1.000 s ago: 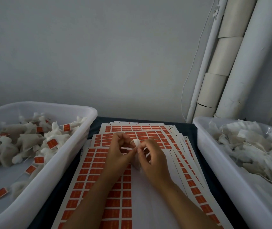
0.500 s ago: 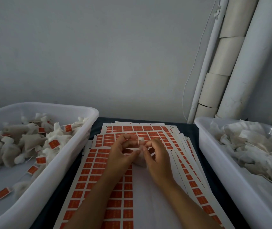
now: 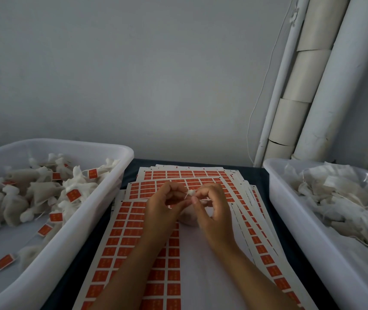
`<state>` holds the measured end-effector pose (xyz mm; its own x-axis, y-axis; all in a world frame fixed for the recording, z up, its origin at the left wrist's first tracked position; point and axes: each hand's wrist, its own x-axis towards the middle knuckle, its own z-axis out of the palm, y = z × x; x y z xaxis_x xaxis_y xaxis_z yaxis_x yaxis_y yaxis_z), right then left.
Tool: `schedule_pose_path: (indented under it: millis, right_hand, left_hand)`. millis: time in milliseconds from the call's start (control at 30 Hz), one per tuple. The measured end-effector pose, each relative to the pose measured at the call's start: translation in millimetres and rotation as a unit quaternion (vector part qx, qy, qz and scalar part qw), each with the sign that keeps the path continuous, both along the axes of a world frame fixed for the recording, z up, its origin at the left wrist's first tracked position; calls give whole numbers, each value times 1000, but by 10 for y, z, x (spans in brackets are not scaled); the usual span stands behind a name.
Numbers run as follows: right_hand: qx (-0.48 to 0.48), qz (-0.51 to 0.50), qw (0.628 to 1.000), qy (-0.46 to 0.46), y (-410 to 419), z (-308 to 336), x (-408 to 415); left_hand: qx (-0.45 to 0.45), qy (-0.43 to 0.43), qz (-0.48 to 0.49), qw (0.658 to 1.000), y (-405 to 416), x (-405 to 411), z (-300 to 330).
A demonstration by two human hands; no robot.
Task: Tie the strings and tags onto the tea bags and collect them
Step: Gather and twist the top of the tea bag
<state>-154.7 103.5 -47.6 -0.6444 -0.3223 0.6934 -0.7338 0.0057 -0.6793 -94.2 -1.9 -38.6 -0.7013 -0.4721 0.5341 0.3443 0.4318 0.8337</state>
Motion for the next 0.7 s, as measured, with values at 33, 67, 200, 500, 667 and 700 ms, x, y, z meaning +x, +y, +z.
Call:
schedule_pose_path:
  millis: [33, 67, 200, 500, 667, 700]
  right_hand:
    - [-4, 9, 1000, -26, 0, 3, 5]
    - [-4, 23, 998, -62, 2, 6, 7]
    - [-12, 115, 977, -177, 8, -14, -5]
    - [-5, 103, 977, -184, 11, -13, -34]
    - [-1, 71, 984, -166, 2, -36, -37]
    - [2, 73, 983, -166, 5, -35, -36]
  left_hand:
    - [9, -1, -4, 1000, 3, 4, 5]
    - [19, -1, -8, 1000, 8, 8, 11]
    - [56, -2, -39, 998, 19, 18, 39]
    - [64, -16, -52, 996, 32, 13, 17]
    - [25, -39, -7, 999, 47, 4, -8]
    - [17, -45, -6, 999, 43, 5, -16]
